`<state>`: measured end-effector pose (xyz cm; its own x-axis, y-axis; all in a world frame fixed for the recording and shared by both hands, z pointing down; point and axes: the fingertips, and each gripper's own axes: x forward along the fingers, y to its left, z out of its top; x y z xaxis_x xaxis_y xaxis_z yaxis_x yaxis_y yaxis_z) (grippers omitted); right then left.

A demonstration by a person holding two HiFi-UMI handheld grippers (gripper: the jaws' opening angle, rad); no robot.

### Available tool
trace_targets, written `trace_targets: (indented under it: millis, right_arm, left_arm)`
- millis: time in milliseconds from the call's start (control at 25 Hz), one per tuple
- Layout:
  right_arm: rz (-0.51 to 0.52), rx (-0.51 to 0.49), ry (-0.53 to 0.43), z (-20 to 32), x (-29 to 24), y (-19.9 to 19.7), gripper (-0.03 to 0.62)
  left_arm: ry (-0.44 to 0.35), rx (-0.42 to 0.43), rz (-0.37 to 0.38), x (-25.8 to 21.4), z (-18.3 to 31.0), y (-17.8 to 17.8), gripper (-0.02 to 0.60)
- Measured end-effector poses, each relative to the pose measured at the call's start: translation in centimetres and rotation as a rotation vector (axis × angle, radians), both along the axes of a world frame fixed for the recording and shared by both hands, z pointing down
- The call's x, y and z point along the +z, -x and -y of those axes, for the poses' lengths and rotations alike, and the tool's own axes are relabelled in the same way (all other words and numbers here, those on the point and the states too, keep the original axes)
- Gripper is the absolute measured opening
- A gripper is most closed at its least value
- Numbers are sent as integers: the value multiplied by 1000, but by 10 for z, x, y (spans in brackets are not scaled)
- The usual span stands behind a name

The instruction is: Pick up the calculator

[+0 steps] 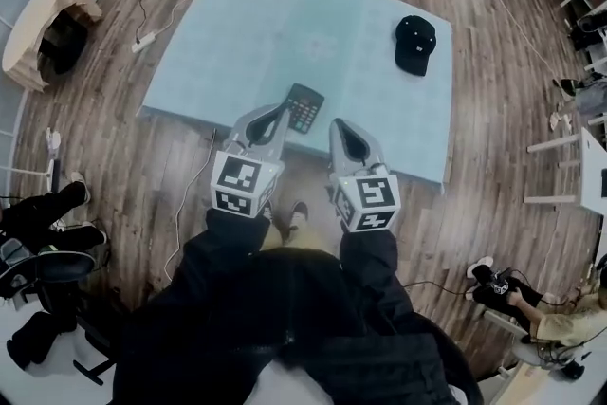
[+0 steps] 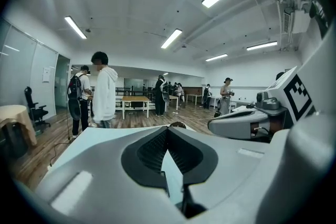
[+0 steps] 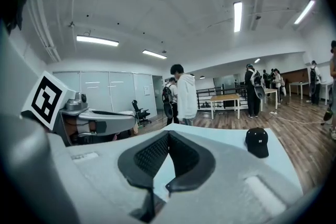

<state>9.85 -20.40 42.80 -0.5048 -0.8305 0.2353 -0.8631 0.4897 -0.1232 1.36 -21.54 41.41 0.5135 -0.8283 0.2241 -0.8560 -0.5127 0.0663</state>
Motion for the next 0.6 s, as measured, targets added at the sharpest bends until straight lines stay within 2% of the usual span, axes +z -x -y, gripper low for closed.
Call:
trace_targets:
  millis: [280,600]
  right_arm:
    - [-17,22,104,17,44,13,-3]
    - [-42,23,230,34,107,25,-3]
  left_arm:
    - [103,-2,-13,48,23,21,-3]
    - [258,-20,-19,121,35,35,-3]
